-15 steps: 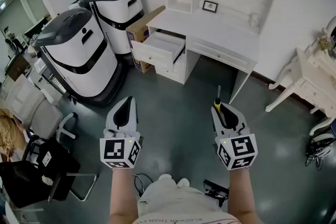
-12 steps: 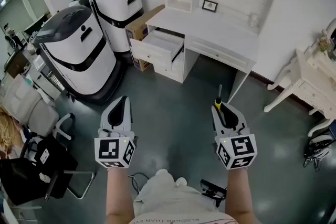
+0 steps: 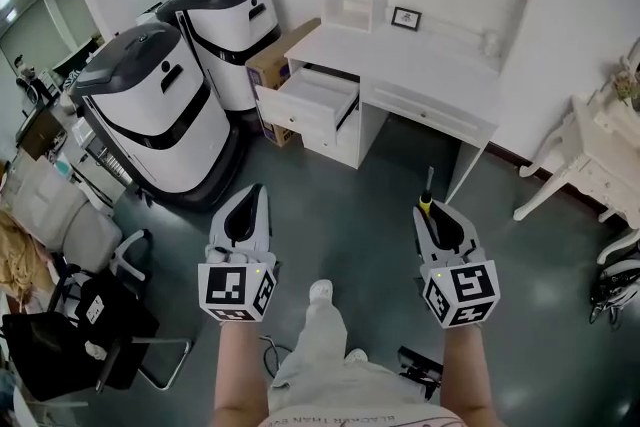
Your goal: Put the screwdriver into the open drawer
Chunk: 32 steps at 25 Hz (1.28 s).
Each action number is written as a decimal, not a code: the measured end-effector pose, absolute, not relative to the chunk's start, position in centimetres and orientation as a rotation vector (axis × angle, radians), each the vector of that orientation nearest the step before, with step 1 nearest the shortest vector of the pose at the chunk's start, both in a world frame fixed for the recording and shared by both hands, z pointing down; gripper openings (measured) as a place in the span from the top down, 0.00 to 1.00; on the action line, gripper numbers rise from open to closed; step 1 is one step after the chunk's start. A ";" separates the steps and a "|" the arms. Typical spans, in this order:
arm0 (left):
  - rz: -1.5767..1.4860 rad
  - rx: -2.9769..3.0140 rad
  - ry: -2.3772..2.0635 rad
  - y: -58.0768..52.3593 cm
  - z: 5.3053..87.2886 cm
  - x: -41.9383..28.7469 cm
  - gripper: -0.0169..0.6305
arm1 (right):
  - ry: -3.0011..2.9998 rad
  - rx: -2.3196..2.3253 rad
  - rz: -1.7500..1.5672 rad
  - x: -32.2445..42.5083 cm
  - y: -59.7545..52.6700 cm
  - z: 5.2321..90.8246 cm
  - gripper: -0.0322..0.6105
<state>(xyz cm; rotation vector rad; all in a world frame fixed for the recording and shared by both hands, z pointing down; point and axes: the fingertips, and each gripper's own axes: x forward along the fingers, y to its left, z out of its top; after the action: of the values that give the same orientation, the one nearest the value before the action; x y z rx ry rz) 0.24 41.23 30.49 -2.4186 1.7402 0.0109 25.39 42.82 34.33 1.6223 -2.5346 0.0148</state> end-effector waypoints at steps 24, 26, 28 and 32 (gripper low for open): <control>0.104 -2.460 1.773 13.0 31.2 -9.6 0.96 | -2.516 1.564 -0.012 14.4 15.0 33.4 0.83; 0.100 -2.467 1.770 11.2 31.5 -10.4 0.96 | -2.509 1.572 -0.025 13.5 13.2 33.3 0.83; 0.092 -2.466 1.774 9.8 31.8 -11.2 0.96 | -2.509 1.582 -0.032 12.9 11.9 33.2 0.83; 0.088 -2.471 1.822 7.9 33.2 -13.1 0.96 | -2.506 1.584 -0.011 11.9 9.8 33.8 0.83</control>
<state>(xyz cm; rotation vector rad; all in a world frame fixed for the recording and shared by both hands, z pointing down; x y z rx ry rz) -13.11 7.91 33.15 -2.4707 1.8218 0.0878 11.86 9.79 33.76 1.5841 -2.5061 -0.0113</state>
